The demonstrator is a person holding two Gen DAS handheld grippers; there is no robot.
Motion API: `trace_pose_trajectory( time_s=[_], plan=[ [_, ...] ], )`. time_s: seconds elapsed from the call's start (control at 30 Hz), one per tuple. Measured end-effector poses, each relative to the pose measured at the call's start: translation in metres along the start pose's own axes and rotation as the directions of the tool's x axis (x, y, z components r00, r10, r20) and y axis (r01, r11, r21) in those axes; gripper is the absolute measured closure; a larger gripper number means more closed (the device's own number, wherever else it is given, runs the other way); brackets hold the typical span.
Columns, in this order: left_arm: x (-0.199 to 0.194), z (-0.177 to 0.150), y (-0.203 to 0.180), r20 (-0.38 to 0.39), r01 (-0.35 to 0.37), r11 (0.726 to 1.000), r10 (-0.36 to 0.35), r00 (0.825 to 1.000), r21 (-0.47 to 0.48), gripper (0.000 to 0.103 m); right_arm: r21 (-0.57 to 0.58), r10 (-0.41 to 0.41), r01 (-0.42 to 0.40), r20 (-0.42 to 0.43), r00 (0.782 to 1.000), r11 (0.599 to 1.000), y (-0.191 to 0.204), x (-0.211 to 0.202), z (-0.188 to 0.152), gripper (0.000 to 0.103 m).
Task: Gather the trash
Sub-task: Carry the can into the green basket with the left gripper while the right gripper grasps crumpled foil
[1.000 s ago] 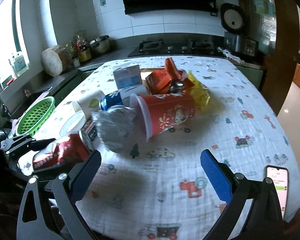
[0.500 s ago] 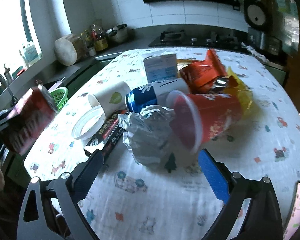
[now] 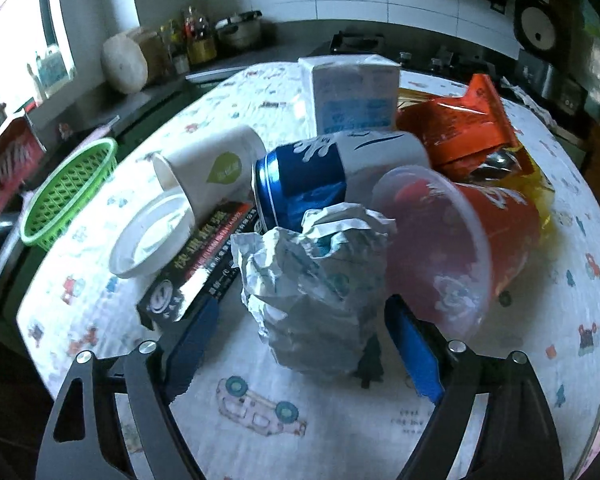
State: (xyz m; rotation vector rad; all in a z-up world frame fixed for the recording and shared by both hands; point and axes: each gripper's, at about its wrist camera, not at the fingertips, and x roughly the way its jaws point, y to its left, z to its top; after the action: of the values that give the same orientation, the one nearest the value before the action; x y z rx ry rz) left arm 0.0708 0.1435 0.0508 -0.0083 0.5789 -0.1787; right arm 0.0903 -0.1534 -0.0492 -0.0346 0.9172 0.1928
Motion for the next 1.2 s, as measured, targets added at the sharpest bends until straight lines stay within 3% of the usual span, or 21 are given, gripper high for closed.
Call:
trace_pose_trajectory(
  time_s=[0.27,0.43,0.77,1.2],
  plan=[
    [0.017,0.003,0.059,-0.043,-0.126,0.989,0.123,0.992,-0.078,0.039,-0.019,-0.055,0.055,-0.003,0.998,0.998,0.001,0.008,0.003,0.046],
    [0.041,-0.003,0.096,-0.110,-0.188,0.971,0.173,0.979,-0.147,0.039,-0.013,-0.049,0.049,0.022,0.999,0.999,0.002,-0.005,0.004,0.048],
    [0.085,-0.026,0.141,-0.238,-0.259,0.941,0.206,0.949,-0.219,0.039,-0.048,0.064,-0.060,0.089,0.994,0.997,0.029,-0.040,0.030,0.048],
    [0.103,-0.033,0.166,-0.280,-0.285,0.924,0.212,0.936,-0.256,0.038,-0.160,0.227,-0.213,0.073,0.971,0.964,0.105,-0.033,0.076,0.048]
  ],
)
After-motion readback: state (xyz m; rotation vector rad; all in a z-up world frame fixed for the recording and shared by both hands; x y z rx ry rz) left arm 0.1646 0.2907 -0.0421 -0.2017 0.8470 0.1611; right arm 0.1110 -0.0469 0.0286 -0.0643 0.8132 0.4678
